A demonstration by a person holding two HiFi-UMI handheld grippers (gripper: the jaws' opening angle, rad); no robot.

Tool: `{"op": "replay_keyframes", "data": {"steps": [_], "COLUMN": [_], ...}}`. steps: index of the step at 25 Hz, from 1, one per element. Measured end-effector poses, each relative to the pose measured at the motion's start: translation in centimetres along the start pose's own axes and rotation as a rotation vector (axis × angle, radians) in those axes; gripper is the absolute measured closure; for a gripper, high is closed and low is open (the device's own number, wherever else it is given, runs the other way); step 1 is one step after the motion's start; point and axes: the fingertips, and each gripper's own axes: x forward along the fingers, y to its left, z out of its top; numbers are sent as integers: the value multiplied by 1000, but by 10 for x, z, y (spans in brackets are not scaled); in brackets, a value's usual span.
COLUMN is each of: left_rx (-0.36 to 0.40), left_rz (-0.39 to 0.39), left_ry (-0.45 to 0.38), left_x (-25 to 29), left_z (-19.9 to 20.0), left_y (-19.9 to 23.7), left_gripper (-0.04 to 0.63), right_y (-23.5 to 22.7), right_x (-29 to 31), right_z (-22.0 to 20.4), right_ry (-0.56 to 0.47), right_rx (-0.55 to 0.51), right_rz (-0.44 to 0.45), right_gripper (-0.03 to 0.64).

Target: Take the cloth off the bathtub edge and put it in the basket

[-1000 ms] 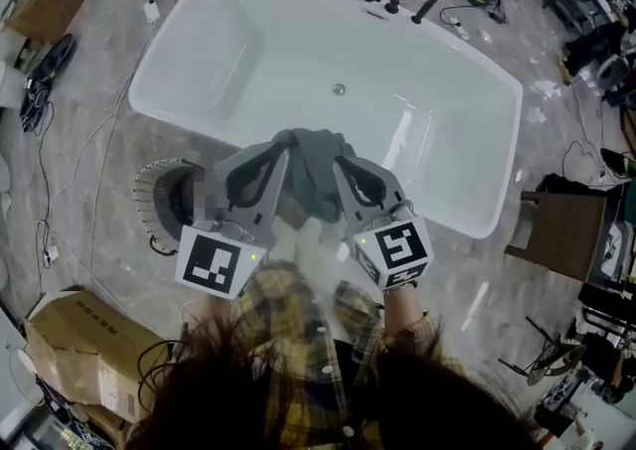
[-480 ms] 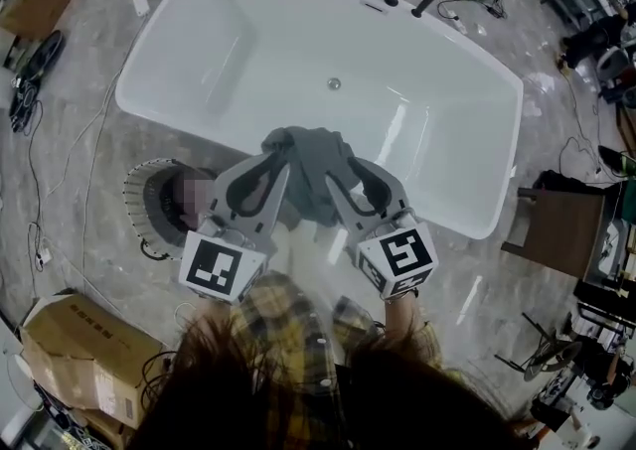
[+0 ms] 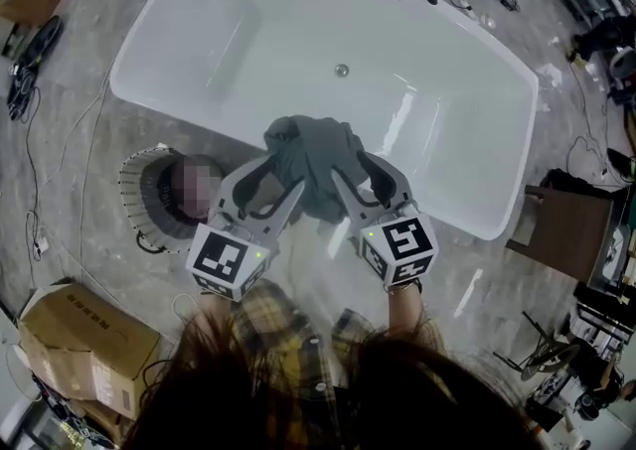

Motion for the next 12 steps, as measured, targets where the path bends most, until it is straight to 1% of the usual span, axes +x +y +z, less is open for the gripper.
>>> {"op": "replay_keyframes", "data": {"steps": [6, 9, 12], "left_rx": [-65, -104, -159], "left_rz": [25, 9, 0], "left_ry": [82, 114, 143], "left_x": [16, 28, 39], "left_z": [-49, -73, -95], "left_y": [23, 30, 37], "left_gripper": [371, 350, 331], "right_y": [-15, -25, -31], "right_x": [28, 41, 51], "right_z": [-46, -68, -88], "right_ry": [75, 107, 137], "right_rx": [47, 72, 92], "right_rz": [4, 0, 1], "right_gripper": [403, 389, 360]}}
